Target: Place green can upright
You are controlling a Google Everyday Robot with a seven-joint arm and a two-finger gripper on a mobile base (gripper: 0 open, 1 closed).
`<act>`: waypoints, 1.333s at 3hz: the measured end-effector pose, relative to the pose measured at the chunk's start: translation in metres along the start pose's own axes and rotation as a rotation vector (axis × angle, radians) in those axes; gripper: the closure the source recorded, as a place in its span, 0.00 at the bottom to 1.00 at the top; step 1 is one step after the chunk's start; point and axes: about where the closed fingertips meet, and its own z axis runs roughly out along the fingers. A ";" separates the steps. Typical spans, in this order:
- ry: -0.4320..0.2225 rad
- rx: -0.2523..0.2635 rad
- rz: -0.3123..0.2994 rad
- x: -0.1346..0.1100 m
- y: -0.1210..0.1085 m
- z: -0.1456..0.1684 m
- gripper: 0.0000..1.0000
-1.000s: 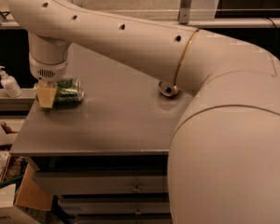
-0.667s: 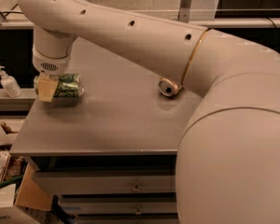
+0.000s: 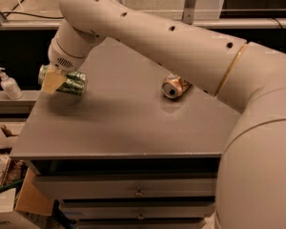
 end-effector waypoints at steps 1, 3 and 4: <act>-0.158 0.020 0.057 -0.001 -0.006 -0.002 1.00; -0.458 0.113 0.118 -0.015 -0.033 -0.016 1.00; -0.556 0.178 0.111 -0.022 -0.052 -0.035 1.00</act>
Offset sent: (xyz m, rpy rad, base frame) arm 0.0267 -0.0015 0.0251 0.5755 0.0112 -0.0887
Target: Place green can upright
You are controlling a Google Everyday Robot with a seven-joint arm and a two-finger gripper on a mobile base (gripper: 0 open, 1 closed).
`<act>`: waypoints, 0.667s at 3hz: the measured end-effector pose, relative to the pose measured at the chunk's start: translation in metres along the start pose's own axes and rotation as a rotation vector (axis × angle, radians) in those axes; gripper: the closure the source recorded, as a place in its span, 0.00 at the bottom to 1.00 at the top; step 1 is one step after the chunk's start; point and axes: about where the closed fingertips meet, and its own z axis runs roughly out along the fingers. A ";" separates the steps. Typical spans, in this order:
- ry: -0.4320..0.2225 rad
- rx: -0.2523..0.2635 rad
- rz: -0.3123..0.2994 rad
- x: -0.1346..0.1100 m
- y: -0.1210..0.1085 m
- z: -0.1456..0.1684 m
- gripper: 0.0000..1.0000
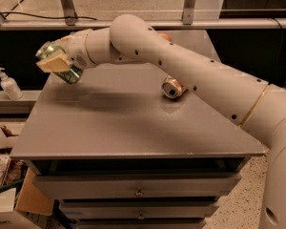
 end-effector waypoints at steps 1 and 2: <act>-0.077 0.042 0.019 -0.003 -0.008 -0.007 1.00; -0.133 0.076 0.044 -0.005 -0.008 -0.008 1.00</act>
Offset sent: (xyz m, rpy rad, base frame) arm 0.0075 -0.0137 0.0112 0.2348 -0.0150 -0.1064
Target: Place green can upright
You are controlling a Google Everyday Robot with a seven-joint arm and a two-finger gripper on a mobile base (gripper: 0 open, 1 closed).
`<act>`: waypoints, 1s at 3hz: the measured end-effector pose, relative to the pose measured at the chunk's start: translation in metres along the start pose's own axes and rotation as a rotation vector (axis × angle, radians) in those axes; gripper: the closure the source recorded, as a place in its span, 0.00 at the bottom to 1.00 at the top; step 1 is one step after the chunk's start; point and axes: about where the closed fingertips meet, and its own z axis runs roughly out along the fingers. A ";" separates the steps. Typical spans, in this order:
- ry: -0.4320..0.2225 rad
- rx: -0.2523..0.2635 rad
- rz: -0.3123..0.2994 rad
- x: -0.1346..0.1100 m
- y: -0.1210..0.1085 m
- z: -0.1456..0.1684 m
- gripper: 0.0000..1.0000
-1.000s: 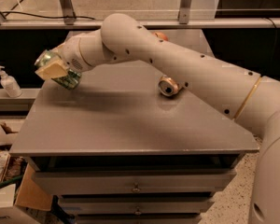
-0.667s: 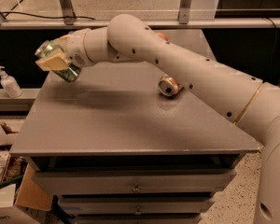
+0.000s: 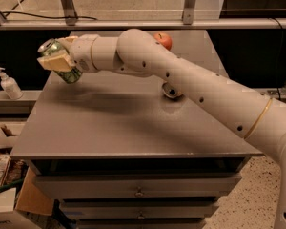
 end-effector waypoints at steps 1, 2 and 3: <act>-0.032 0.037 0.025 -0.003 0.002 0.002 1.00; -0.056 0.071 0.049 -0.006 0.005 0.006 1.00; -0.078 0.103 0.077 -0.003 0.007 0.009 1.00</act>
Offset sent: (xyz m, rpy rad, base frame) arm -0.0013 0.0098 0.0057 0.1241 0.0289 -0.1196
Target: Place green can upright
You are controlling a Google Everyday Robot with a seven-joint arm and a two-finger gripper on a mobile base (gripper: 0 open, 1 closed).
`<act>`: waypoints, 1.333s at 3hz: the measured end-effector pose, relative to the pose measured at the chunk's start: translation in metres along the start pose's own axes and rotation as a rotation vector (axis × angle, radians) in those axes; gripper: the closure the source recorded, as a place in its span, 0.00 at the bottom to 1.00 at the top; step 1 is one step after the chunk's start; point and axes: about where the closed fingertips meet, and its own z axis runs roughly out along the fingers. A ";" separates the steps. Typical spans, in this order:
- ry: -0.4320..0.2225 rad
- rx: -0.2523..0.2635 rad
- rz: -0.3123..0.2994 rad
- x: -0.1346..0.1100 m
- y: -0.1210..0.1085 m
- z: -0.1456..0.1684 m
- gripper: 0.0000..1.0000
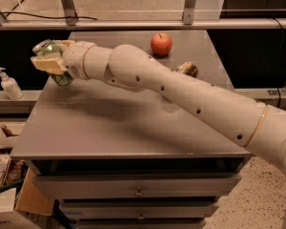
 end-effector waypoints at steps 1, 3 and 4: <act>-0.034 0.034 0.042 0.009 0.001 0.001 1.00; -0.064 0.025 0.107 0.030 -0.002 0.002 1.00; -0.025 -0.006 0.143 0.036 0.001 0.005 1.00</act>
Offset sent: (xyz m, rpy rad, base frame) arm 0.0103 -0.0030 -0.0344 0.1273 0.0797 -0.0131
